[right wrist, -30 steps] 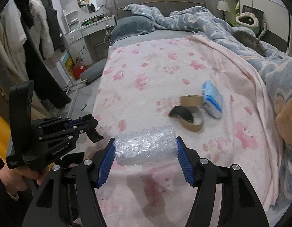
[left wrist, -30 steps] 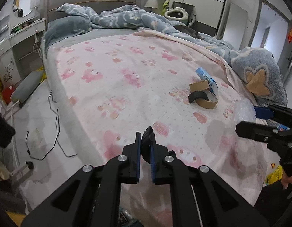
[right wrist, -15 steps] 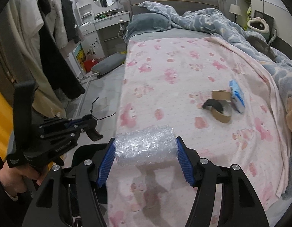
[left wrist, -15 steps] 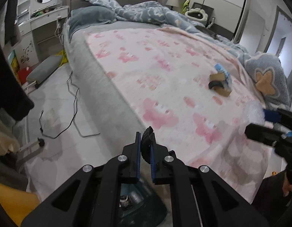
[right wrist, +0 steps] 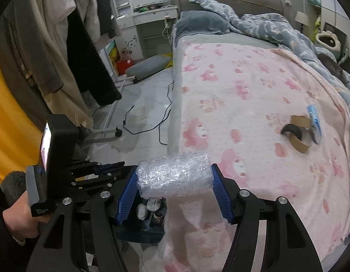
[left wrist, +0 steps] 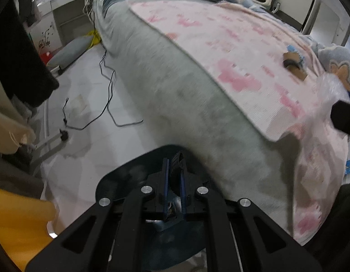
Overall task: Collect trash
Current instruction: 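Open the left tool over the bin to drop the black rubber piece, then lower the bubble-wrap roll into the bin and open the right tool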
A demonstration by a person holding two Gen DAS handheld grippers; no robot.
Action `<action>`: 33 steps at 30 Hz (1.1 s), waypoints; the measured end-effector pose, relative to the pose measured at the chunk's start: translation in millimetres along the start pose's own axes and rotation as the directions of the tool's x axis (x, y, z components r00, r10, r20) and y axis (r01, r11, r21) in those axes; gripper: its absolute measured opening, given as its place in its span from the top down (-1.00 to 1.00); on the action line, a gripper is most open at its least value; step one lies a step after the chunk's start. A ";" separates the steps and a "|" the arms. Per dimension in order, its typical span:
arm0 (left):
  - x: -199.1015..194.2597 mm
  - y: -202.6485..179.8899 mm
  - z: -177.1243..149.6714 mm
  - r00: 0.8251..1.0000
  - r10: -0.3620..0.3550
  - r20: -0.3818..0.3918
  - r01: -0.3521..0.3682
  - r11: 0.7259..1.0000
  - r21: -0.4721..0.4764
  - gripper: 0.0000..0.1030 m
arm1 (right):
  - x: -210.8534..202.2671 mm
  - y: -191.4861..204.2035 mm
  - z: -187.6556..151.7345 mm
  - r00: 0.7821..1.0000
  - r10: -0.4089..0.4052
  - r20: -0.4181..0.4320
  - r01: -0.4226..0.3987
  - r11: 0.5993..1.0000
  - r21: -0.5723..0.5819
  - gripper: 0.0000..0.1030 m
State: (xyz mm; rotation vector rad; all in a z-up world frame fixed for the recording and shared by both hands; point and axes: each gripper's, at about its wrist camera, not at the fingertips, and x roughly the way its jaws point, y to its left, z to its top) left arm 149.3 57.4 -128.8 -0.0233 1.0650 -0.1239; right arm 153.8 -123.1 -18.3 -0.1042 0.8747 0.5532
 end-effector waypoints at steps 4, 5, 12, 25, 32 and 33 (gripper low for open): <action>8.2 11.9 -9.1 0.998 -0.005 -0.060 0.004 1.000 -0.019 0.81 | 8.4 12.8 4.2 1.000 0.014 -0.013 -0.014 1.000 -0.018 -0.24; 10.4 14.2 -10.6 0.997 -0.010 -0.072 0.008 1.000 -0.026 0.81 | 11.7 17.2 5.6 1.000 0.018 -0.019 -0.018 1.000 -0.024 -0.24; 22.3 44.3 -23.8 0.985 -0.056 -0.166 0.037 0.993 -0.115 0.80 | 29.2 41.0 11.3 0.998 0.040 -0.045 -0.043 0.997 -0.062 -0.24; 6.2 79.1 -37.0 0.981 -0.082 -0.178 0.050 0.984 -0.174 -0.04 | 68.1 69.2 13.3 0.990 0.046 -0.133 -0.060 0.993 -0.105 -0.24; -22.2 94.5 -32.7 0.995 -0.076 -0.069 0.062 0.981 -0.186 -0.52 | 94.6 78.8 8.2 0.979 0.036 -0.202 -0.061 0.991 -0.120 -0.24; -26.2 96.3 -32.3 0.997 -0.059 -0.051 0.049 0.983 -0.180 -0.56 | 98.1 80.5 7.2 0.977 0.035 -0.211 -0.062 0.990 -0.123 -0.24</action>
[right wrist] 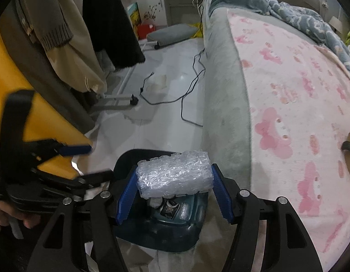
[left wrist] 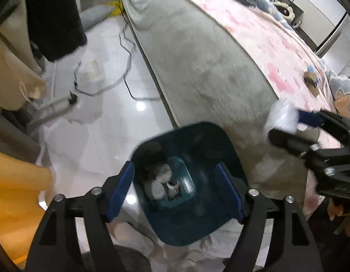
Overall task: Collect trash
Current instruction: 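Lower the bubble-wrap roll into the bin and open the right tool, then move both open tools back toward the tape rolls and blue tissue pack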
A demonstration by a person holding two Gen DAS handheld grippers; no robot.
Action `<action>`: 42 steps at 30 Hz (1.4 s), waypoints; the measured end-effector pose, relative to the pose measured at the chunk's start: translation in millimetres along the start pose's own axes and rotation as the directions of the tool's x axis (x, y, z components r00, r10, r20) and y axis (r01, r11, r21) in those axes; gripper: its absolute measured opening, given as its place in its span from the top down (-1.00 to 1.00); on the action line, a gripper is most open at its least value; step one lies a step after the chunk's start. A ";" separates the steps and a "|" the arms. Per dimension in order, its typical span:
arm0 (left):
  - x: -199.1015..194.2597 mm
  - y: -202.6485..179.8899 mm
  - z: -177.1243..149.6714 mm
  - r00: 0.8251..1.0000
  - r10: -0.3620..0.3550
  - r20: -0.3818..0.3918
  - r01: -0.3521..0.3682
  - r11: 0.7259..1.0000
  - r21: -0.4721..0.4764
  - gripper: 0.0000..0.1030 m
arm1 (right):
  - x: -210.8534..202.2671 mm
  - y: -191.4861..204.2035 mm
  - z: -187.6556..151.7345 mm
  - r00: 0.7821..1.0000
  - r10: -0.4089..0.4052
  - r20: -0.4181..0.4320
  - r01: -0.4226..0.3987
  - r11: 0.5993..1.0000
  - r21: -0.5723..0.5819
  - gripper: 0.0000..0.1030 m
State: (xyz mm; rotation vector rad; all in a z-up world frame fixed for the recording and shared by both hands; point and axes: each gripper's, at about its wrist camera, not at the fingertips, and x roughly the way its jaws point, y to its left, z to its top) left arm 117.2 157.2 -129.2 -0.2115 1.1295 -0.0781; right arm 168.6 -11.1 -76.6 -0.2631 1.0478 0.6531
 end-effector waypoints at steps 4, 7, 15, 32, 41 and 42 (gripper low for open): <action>-17.9 7.9 -0.6 0.995 0.046 0.086 -0.047 0.999 0.002 -0.59 | 16.5 8.0 0.4 0.999 0.001 -0.042 -0.002 1.000 -0.019 -0.24; -26.1 15.5 0.6 0.991 0.049 0.122 -0.049 0.999 -0.006 -0.60 | 28.0 10.3 -0.9 0.998 0.000 -0.068 -0.002 1.000 -0.028 -0.24; -66.1 26.1 -3.1 0.960 0.045 0.275 -0.054 0.998 0.025 -0.71 | 60.0 15.3 -7.7 0.988 -0.010 -0.154 0.005 0.999 -0.036 -0.24; -131.5 15.4 -0.8 0.854 0.091 0.513 -0.149 0.986 0.073 -0.91 | 93.4 31.2 -24.4 0.973 -0.035 -0.227 0.023 0.998 -0.059 -0.31; -150.2 37.9 6.3 0.834 0.121 0.538 -0.100 0.993 -0.068 -0.93 | 82.7 36.8 -20.7 0.988 -0.060 -0.139 0.050 0.996 -0.077 -0.62; -151.5 38.1 6.9 0.834 0.124 0.538 -0.104 0.992 -0.068 -0.93 | 78.9 37.0 -19.2 0.991 -0.063 -0.120 0.054 0.995 -0.078 -0.63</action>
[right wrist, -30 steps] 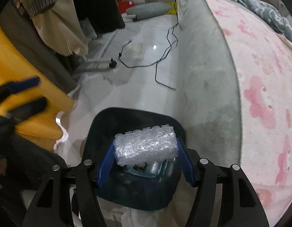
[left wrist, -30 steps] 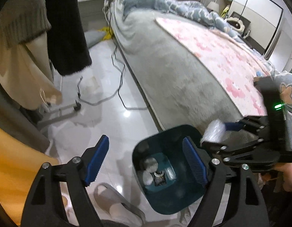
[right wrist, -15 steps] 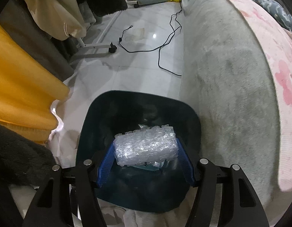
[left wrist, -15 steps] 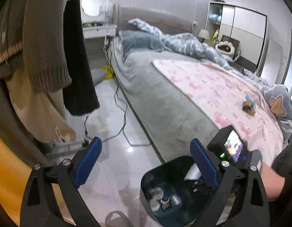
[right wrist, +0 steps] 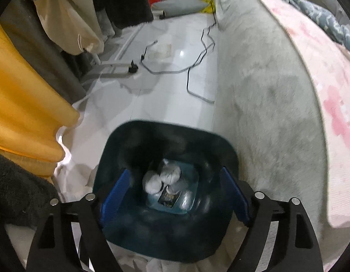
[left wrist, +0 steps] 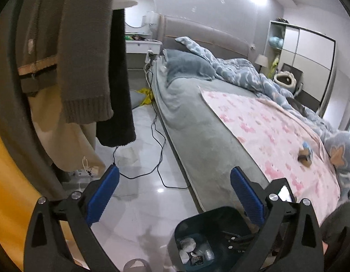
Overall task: Collect trash
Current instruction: 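Move both open tools back toward the tape rolls and blue tissue pack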
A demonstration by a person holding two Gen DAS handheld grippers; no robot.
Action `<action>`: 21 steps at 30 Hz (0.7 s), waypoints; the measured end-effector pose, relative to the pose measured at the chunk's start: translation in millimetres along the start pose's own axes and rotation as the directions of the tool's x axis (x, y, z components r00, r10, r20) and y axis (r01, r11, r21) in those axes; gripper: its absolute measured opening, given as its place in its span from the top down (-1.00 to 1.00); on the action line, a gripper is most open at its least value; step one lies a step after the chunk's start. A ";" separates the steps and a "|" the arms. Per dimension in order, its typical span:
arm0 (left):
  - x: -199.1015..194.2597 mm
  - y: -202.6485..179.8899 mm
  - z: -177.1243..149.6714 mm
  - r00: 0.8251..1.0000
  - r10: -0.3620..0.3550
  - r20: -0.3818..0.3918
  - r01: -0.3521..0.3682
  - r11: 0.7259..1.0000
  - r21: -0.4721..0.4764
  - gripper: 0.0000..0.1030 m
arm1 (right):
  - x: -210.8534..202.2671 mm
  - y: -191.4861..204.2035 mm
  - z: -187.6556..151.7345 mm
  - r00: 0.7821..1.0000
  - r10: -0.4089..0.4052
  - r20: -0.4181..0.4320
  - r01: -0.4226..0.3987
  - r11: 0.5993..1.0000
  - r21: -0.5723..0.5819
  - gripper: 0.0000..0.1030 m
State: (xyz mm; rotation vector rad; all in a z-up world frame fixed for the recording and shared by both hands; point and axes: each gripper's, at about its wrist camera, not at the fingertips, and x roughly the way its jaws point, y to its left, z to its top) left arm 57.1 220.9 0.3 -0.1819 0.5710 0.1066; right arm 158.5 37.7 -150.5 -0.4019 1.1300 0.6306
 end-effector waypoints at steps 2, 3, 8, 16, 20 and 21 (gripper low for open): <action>0.4 -1.3 3.2 1.000 -0.016 -0.012 0.017 0.999 0.041 -0.93 | -12.2 -1.4 2.4 0.999 -0.011 0.048 0.011 1.000 0.001 -0.63; 0.8 -2.6 3.5 1.000 -0.011 -0.014 0.011 0.999 0.051 -0.93 | -15.9 -2.1 2.8 0.998 -0.012 0.064 0.011 1.000 0.004 -0.65; -3.1 -20.7 12.5 0.999 -0.047 0.007 0.046 0.998 0.046 -0.93 | -45.3 -13.4 2.9 0.988 -0.025 0.153 0.021 0.999 0.026 -0.73; -1.7 -74.4 14.7 0.988 -0.156 0.012 0.153 0.981 0.122 -0.94 | -82.2 -36.9 -3.1 0.966 -0.063 0.250 0.043 0.995 0.087 -0.78; 1.3 -93.1 14.8 0.987 -0.164 0.005 0.161 0.977 0.143 -0.94 | -104.1 -53.5 -8.8 0.950 -0.103 0.294 0.074 0.991 0.108 -0.83; 2.8 -97.2 15.7 0.986 -0.164 0.003 0.162 0.977 0.141 -0.93 | -109.7 -59.0 -11.7 0.946 -0.112 0.305 0.080 0.990 0.115 -0.84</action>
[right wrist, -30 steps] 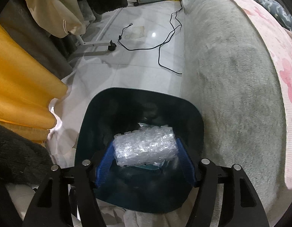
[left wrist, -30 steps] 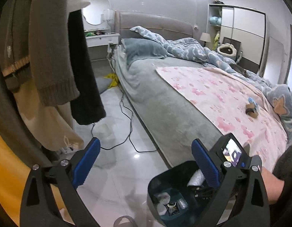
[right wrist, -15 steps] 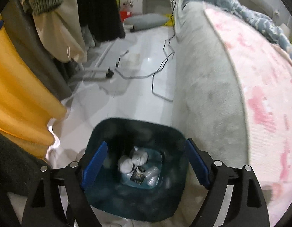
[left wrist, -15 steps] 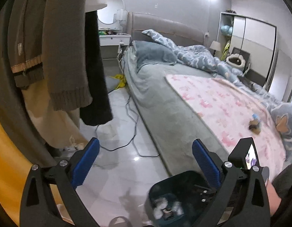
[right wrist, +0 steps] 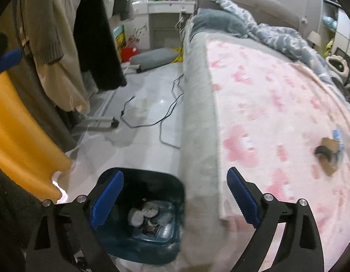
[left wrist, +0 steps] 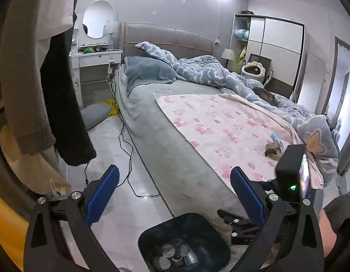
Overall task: Collect trash
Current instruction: 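Move both open tools back toward the tape rolls and blue tissue pack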
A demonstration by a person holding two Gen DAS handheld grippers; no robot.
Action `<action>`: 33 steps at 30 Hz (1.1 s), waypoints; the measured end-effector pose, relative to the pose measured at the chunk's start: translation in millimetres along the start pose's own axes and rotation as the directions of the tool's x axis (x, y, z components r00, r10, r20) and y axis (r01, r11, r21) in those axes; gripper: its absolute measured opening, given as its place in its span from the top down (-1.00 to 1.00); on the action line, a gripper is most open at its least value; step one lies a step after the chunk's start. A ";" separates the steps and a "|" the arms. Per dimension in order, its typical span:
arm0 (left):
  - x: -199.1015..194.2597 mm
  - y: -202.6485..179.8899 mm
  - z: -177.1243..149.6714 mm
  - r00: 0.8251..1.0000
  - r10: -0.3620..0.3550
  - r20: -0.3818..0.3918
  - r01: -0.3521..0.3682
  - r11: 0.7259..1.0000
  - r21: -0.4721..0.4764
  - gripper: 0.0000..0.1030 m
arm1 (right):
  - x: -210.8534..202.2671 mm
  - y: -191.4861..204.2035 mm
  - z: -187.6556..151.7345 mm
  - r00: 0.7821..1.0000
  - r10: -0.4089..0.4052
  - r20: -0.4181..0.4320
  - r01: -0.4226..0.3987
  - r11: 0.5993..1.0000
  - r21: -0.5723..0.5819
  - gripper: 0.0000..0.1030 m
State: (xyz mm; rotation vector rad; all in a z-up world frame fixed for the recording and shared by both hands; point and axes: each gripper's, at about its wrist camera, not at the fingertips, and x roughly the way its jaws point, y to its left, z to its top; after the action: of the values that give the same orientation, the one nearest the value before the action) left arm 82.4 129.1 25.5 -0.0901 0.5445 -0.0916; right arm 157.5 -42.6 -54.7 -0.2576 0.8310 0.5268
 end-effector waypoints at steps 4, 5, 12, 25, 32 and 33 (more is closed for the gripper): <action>7.3 -17.9 4.9 0.999 -0.051 -0.002 0.051 0.999 0.003 -0.93 | -14.5 -23.2 1.2 0.999 -0.029 0.029 0.028 0.999 0.028 -0.86; 9.6 -24.0 6.2 0.998 -0.061 0.000 0.061 0.998 0.012 -0.94 | -19.3 -32.1 1.4 0.999 -0.039 0.036 0.038 0.999 0.036 -0.87; 29.7 -45.5 17.2 0.997 -0.083 0.008 0.083 0.996 0.024 -0.93 | -45.6 -72.9 6.8 0.992 -0.077 0.100 0.070 0.994 0.079 -0.87; 88.6 -99.1 23.4 0.993 -0.112 -0.036 0.115 0.984 0.134 -0.93 | -56.4 -190.9 10.7 0.976 -0.174 0.133 0.138 0.959 0.246 -0.87; 118.7 -115.3 27.9 0.988 -0.141 -0.062 0.146 0.987 0.073 -0.93 | -55.2 -239.5 8.9 0.972 -0.194 0.129 0.145 0.938 0.315 -0.87; 123.3 -117.5 28.6 0.987 -0.150 -0.066 0.154 0.986 0.067 -0.93 | -55.0 -246.2 8.3 0.973 -0.193 0.127 0.143 0.935 0.326 -0.87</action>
State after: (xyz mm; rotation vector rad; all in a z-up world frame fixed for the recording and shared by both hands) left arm 194.9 0.7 -0.5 -0.0586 0.5944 -0.2633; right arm 264.7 -265.4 -4.0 0.0079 0.7193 0.2435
